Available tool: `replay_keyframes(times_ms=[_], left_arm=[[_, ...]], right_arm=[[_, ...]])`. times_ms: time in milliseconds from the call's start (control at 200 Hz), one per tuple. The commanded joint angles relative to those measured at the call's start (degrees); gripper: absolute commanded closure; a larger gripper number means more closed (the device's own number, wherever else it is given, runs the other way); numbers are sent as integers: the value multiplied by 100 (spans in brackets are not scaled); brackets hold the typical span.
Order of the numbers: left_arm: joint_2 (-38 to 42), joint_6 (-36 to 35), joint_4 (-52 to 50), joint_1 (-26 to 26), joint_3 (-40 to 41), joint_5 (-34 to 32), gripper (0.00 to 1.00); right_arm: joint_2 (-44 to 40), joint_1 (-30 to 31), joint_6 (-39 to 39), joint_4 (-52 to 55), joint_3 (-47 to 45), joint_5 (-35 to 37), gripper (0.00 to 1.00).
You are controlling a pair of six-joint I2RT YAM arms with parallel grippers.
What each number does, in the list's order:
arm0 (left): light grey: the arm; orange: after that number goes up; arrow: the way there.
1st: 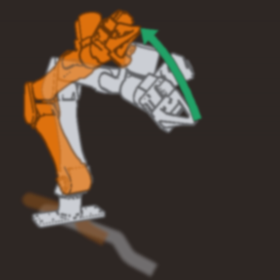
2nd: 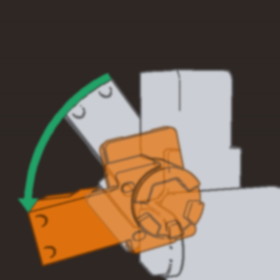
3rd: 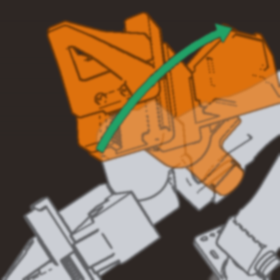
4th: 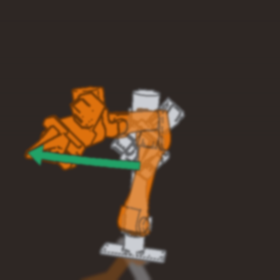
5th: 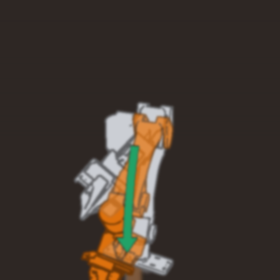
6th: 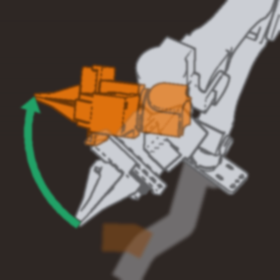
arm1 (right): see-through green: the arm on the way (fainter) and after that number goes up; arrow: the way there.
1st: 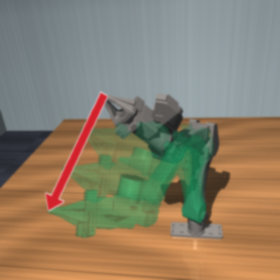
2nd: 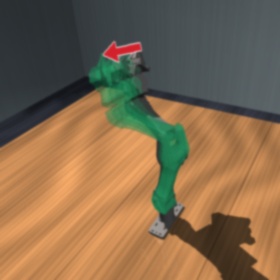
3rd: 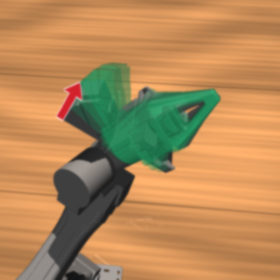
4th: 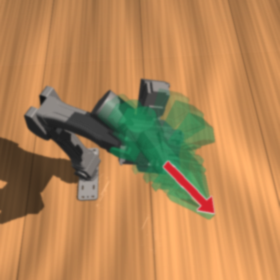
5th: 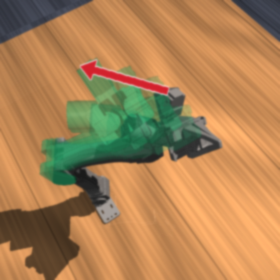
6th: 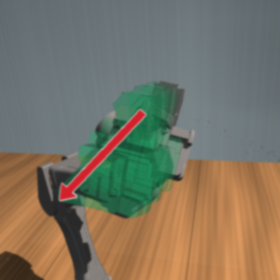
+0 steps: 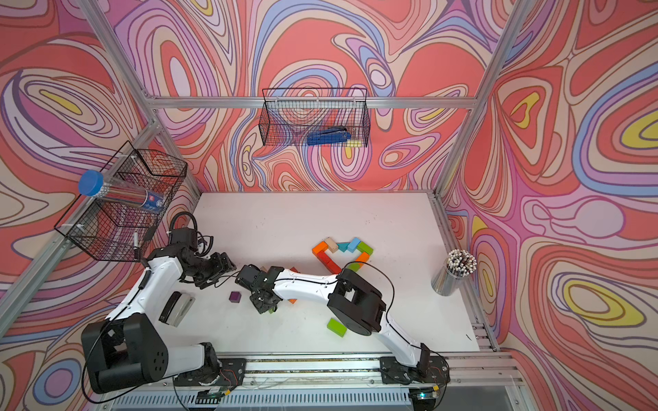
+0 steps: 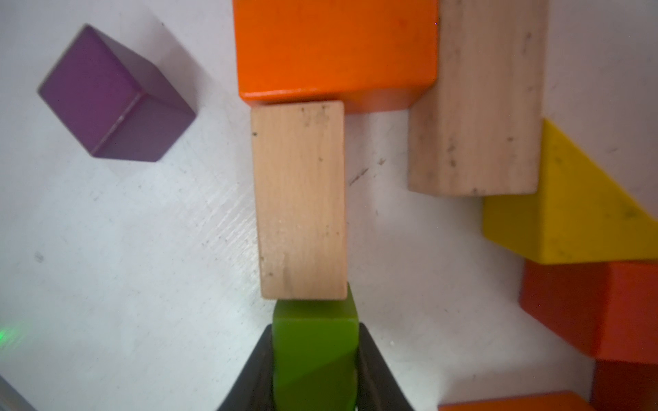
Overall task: Assemble a heart with building blocks
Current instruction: Assemble the building block at the center of the board.
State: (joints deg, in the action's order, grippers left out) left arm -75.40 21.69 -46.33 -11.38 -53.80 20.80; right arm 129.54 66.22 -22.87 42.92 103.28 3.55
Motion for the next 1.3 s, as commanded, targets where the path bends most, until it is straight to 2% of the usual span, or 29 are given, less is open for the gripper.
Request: replay_keyframes(times_ms=[0,325,946,1017,1067,1122,1297], left_arm=[[78,-7,-70,-23,-122,-3,22],[73,1,-60,-27,-122,8,22],[84,2,-54,-25,-113,39,23],[95,-21,-45,-28,-109,92,23],[125,-75,-26,-28,-104,187,22],[176,-128,9,-17,-89,277,21],[429,-213,85,147,-37,394,19]], right_arm=[[223,40,71,86,96,-20,66],[294,41,93,95,183,-48,65],[286,41,78,75,240,-96,58],[188,40,78,-25,131,-132,52],[69,36,101,-174,-11,-194,40],[-73,38,121,-307,-150,-254,32],[-807,38,249,-825,-899,-259,21]])
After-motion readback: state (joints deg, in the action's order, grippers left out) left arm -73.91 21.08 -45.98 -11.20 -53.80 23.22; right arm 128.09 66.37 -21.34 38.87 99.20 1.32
